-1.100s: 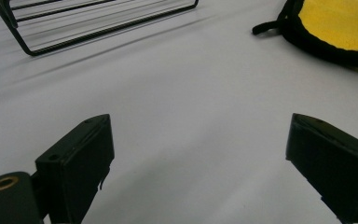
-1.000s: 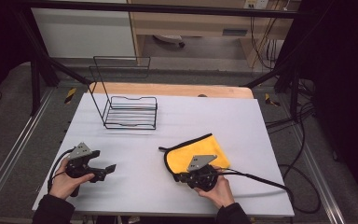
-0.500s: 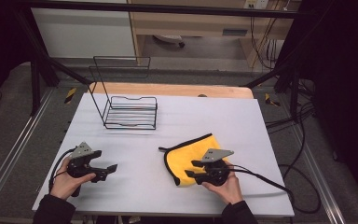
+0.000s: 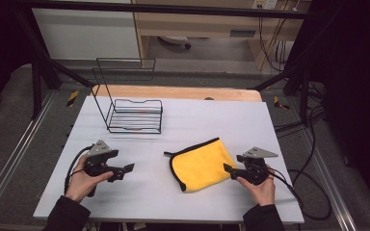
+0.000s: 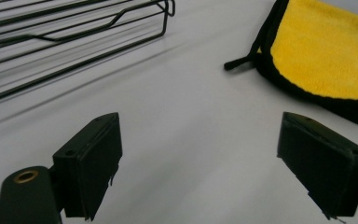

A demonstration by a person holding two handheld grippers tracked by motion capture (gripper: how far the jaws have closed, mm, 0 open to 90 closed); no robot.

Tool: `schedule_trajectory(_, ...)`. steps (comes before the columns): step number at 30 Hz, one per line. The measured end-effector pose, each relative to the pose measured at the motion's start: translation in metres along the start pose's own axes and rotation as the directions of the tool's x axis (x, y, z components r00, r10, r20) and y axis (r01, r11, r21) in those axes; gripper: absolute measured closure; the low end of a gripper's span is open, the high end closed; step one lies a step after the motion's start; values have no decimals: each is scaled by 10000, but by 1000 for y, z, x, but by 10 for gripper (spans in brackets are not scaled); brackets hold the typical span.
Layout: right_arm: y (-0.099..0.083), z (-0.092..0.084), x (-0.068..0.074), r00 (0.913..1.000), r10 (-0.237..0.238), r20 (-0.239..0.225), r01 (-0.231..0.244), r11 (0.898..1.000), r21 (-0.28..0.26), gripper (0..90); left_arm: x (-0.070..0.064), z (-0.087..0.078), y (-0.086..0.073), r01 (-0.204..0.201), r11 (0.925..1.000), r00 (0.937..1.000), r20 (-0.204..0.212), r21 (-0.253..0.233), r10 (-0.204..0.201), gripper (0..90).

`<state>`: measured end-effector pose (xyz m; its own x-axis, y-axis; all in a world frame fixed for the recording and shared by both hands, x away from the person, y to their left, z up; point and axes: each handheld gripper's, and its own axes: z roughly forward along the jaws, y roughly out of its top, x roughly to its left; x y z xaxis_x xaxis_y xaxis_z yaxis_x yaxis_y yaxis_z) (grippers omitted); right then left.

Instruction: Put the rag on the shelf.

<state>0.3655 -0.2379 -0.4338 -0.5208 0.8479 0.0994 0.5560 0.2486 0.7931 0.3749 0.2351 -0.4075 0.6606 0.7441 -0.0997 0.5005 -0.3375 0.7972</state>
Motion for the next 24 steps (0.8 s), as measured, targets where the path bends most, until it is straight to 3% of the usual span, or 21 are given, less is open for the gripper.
schedule_trajectory(3,-4,0,-4,9999,146,60,-147,9998,108,363,-10,12,14,-189,9998,9998,111,35,188,161)
schedule_trajectory(9,-9,-2,-6,9995,231,234,-243,9984,504,438,-30,42,35,-161,9997,9992,377,173,154,226)
schedule_trajectory(13,-12,-1,-8,9989,301,355,-321,9978,574,519,-42,62,47,-450,9978,9978,510,483,425,263)
schedule_trajectory(18,-14,1,-9,9978,636,212,-653,9936,923,643,-54,89,57,-715,9940,9959,604,824,666,322)
schedule_trajectory(24,-14,5,-8,9969,723,325,-755,9911,1095,659,-62,116,63,-990,9863,9939,622,1319,914,389)
